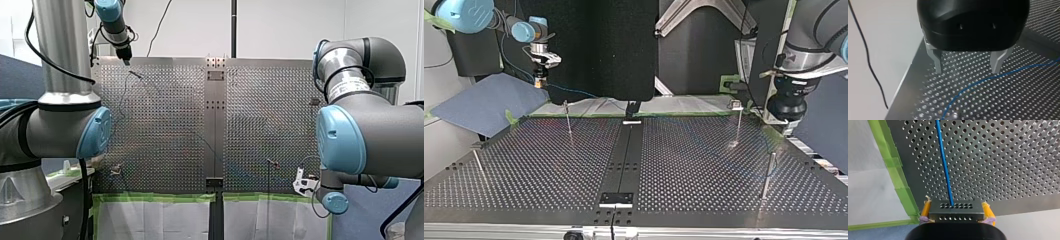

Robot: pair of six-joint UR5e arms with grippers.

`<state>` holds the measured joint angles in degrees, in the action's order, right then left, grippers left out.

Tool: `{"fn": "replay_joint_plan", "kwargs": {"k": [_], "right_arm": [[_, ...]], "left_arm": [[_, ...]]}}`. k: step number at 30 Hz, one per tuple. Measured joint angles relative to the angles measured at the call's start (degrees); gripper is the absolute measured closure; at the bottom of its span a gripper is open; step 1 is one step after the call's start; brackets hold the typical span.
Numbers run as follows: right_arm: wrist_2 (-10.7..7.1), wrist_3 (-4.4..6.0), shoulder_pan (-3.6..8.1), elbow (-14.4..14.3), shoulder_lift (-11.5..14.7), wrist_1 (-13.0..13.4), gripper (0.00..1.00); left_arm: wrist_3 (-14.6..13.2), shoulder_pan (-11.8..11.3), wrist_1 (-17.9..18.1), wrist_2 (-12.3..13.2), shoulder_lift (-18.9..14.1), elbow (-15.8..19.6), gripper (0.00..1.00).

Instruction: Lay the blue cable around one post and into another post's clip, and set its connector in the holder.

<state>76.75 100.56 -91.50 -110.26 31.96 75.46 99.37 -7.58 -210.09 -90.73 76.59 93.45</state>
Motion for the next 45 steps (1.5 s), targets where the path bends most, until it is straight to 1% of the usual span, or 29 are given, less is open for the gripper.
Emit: {"fn": "replay_joint_plan", "kwargs": {"k": [5, 9, 12, 21, 45], "right_arm": [[-0.01, 0.00, -0.07, 0.01, 0.00, -0.03, 1.00], [-0.01, -0.01, -0.16, 0.00, 0.00, -0.14, 1.00], [-0.01, -0.01, -0.20, 0.00, 0.00, -0.19, 1.00], [-0.01, 0.00, -0.37, -0.01, 0.00, -0.21, 1.00], [-0.01, -0.02, -0.48, 0.03, 0.00, -0.21, 1.00]], "left_arm": [[0.28, 0.00, -2.44, -1.68, 0.06, -0.02, 0.07], [0.43, 0.02, -4.50, -3.69, 0.07, -0.02, 0.07], [0.46, 0.04, -5.09, -4.45, 0.08, 0.01, 0.07], [0.47, 0.14, -5.34, -4.78, 0.01, 0.03, 0.07], [0.59, 0.48, -5.29, -4.68, -0.02, 0.04, 0.07]]}}
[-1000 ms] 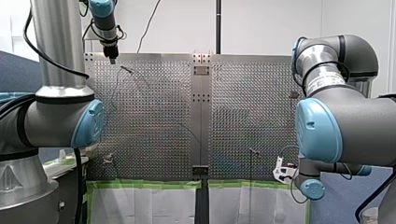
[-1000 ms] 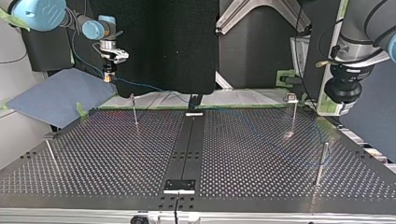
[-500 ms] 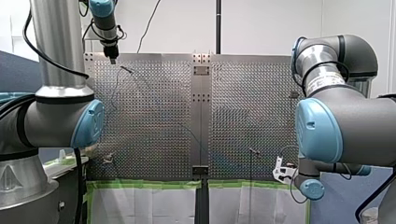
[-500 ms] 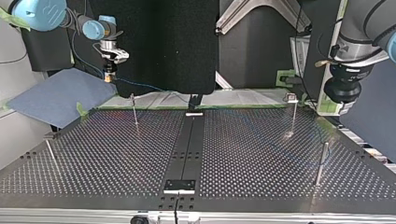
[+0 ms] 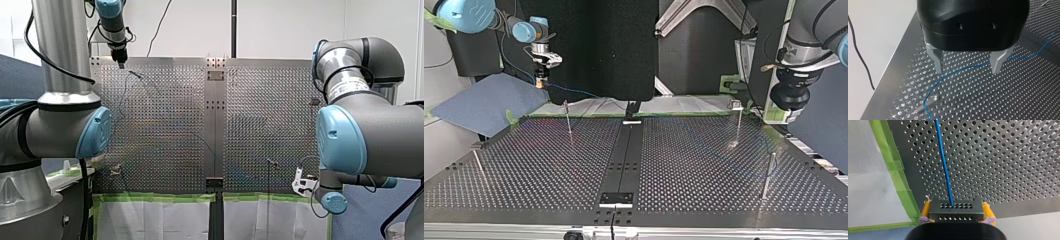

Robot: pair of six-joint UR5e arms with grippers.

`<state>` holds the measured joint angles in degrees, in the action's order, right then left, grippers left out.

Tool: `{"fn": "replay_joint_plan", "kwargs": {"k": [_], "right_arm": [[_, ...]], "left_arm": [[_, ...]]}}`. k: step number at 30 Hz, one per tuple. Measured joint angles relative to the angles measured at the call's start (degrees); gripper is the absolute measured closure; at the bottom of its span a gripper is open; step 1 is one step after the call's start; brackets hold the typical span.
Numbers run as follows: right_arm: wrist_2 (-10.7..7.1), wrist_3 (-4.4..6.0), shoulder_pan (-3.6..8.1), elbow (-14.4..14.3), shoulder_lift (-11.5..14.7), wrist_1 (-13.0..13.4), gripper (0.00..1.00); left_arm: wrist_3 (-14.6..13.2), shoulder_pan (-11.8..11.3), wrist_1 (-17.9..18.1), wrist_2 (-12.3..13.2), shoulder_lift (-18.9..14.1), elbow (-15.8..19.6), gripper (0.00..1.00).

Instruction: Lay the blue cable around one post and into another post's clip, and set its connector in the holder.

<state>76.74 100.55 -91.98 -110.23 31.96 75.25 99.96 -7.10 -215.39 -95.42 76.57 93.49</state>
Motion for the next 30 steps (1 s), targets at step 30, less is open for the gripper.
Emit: {"fn": "replay_joint_plan", "kwargs": {"k": [30], "right_arm": [[-0.16, -0.63, -0.44, 0.00, -0.01, -0.35, 1.00]], "left_arm": [[4.66, 5.64, 11.39, 11.44, 0.57, 9.73, 0.07]]}}
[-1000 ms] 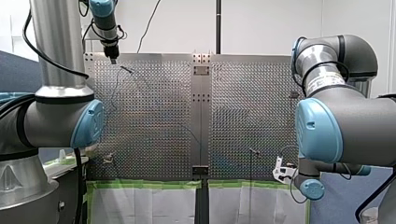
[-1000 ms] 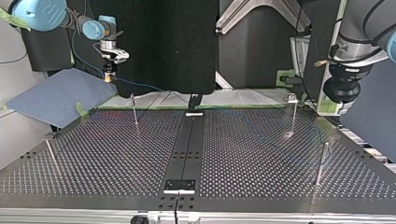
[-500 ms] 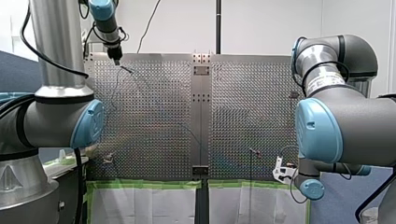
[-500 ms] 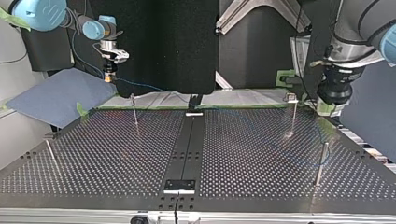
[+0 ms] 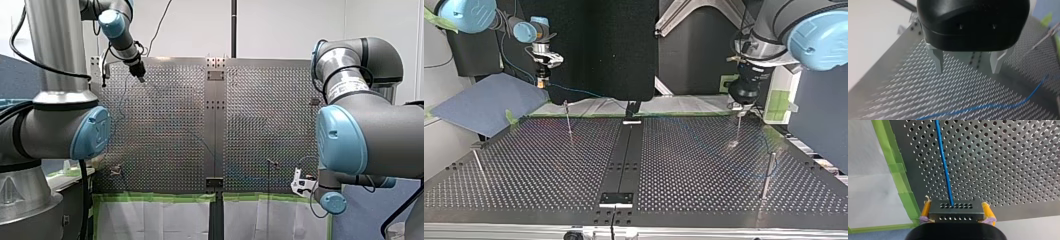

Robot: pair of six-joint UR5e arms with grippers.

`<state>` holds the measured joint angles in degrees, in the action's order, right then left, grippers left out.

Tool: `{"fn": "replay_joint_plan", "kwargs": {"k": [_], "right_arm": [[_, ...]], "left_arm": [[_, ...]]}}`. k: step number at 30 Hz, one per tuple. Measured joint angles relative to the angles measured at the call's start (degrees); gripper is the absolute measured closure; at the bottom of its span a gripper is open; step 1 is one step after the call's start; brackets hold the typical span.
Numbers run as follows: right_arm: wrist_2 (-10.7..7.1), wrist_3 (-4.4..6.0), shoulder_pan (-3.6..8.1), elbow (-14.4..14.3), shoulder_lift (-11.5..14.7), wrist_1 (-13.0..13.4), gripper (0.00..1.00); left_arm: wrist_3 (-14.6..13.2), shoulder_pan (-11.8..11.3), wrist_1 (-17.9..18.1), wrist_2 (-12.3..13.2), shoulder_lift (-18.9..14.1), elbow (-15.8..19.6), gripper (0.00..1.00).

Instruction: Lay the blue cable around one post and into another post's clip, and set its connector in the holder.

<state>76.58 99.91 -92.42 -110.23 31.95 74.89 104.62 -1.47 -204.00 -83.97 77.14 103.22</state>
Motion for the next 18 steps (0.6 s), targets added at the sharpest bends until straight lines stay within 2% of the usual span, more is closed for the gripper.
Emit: {"fn": "replay_joint_plan", "kwargs": {"k": [18], "right_arm": [[0.23, -0.22, -0.08, -0.01, 0.02, 0.05, 1.00]], "left_arm": [[9.36, 9.39, 9.40, 9.39, 8.79, 7.44, 0.07]]}}
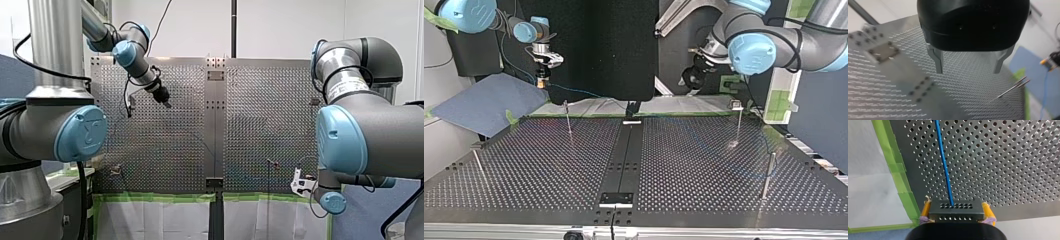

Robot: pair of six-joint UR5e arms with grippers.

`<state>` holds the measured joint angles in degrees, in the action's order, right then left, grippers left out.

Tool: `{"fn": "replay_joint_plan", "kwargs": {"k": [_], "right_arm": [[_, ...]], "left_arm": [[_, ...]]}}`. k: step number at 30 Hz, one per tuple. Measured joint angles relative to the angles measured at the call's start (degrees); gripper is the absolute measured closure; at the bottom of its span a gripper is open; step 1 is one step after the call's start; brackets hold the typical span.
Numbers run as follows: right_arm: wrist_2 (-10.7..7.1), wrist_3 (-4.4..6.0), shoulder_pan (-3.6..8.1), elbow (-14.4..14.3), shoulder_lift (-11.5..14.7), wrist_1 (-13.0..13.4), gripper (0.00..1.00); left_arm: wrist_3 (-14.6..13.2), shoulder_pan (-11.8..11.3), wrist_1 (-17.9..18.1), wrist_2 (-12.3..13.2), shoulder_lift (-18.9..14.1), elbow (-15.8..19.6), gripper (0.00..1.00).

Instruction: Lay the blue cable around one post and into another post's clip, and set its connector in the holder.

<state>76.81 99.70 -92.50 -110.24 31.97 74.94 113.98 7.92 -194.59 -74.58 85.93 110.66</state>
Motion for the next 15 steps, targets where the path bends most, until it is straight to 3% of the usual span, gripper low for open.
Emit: {"fn": "replay_joint_plan", "kwargs": {"k": [9, 15], "right_arm": [[1.76, -3.02, -0.15, -0.04, -0.01, -1.05, 1.00], [2.78, -3.57, -0.66, -0.04, -0.06, -1.89, 1.00]], "left_arm": [[4.41, 4.45, 4.48, 0.56, 4.45, 4.26, 0.07], [3.74, 7.43, 7.45, -1.62, 7.44, 5.13, 0.07]]}}
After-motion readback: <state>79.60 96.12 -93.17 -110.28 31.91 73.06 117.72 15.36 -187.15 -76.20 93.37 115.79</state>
